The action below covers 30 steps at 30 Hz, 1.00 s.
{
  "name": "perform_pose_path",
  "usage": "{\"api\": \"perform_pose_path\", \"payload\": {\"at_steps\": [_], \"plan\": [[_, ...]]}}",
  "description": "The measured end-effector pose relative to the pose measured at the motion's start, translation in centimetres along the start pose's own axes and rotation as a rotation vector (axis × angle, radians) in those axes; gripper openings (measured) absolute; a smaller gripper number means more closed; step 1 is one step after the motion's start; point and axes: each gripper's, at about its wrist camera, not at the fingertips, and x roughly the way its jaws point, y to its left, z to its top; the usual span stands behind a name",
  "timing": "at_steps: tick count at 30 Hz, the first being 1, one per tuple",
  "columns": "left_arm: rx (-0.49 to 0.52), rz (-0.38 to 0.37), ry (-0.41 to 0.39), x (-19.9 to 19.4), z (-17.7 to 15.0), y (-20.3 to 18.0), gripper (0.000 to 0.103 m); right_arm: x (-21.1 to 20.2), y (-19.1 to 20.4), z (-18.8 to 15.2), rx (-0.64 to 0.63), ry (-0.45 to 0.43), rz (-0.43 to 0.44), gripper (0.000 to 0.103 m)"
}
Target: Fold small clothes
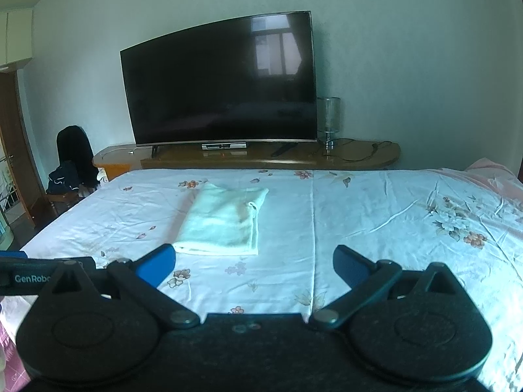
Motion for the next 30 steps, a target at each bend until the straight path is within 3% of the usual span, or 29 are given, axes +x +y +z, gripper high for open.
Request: {"api": "perform_pose_path", "payload": {"at_steps": [30], "plan": [[0.016, -0.03, 0.02, 2.0, 0.0, -1.9, 0.103, 1.9, -0.8, -0.2, -0.004, 0.038, 0.014, 0.103]]}}
